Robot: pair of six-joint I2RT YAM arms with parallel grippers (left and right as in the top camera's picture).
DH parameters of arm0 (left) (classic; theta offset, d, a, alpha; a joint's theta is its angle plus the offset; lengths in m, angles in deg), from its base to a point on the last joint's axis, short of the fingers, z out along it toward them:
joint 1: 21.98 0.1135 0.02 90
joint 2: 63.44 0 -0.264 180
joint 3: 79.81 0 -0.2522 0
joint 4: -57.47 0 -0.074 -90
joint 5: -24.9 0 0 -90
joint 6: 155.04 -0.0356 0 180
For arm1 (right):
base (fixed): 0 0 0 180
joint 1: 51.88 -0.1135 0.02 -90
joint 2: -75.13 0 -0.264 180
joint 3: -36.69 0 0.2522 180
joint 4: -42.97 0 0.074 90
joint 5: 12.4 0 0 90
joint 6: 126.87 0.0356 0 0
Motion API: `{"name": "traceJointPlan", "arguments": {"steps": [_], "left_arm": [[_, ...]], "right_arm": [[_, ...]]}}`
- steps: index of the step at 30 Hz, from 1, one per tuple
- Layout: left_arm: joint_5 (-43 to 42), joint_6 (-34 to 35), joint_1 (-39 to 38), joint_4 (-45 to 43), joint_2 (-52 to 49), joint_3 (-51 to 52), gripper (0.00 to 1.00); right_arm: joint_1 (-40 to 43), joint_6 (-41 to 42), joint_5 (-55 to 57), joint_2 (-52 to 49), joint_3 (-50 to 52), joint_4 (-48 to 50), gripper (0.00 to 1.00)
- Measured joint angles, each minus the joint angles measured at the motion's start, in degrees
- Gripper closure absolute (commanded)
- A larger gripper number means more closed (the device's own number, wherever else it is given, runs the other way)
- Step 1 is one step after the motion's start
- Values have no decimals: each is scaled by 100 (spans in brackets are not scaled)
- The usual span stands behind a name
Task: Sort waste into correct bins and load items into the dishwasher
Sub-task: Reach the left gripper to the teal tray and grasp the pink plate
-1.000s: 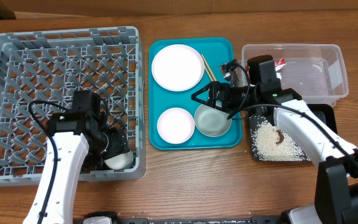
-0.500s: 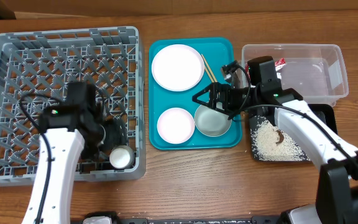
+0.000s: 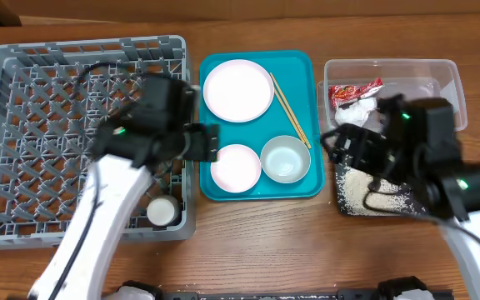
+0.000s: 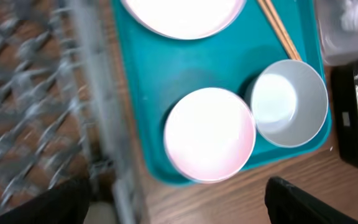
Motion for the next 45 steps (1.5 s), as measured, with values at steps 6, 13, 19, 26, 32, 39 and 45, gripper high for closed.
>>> {"name": "traceJointPlan", "arguments": {"steps": [6, 13, 19, 26, 32, 39, 45], "left_arm": [[22, -667, -463, -1003, -1460, -2, 18], [46, -1384, -485, -1276, -2291, 0, 32], [66, -1897, -485, -1235, -2562, 0, 52], [66, -1985, -485, -1281, -2850, 0, 62], [37, -1954, -485, -1231, -3158, 0, 96], [-42, -1899, -485, -885, -3167, -164, 96], [44, -1716, -483, 304, -3167, -1250, 96]], "right_arm": [[61, -2, 535, 483, 0, -529, 0], [59, 0, 664, 435, 0, -774, 0], [59, -2, 686, 313, 0, -782, 0], [59, -2, 693, 302, 0, -782, 0], [59, -2, 719, 302, 0, -782, 0], [59, -2, 723, 302, 0, -782, 0], [59, 0, 726, 302, 0, -780, 0]]}}
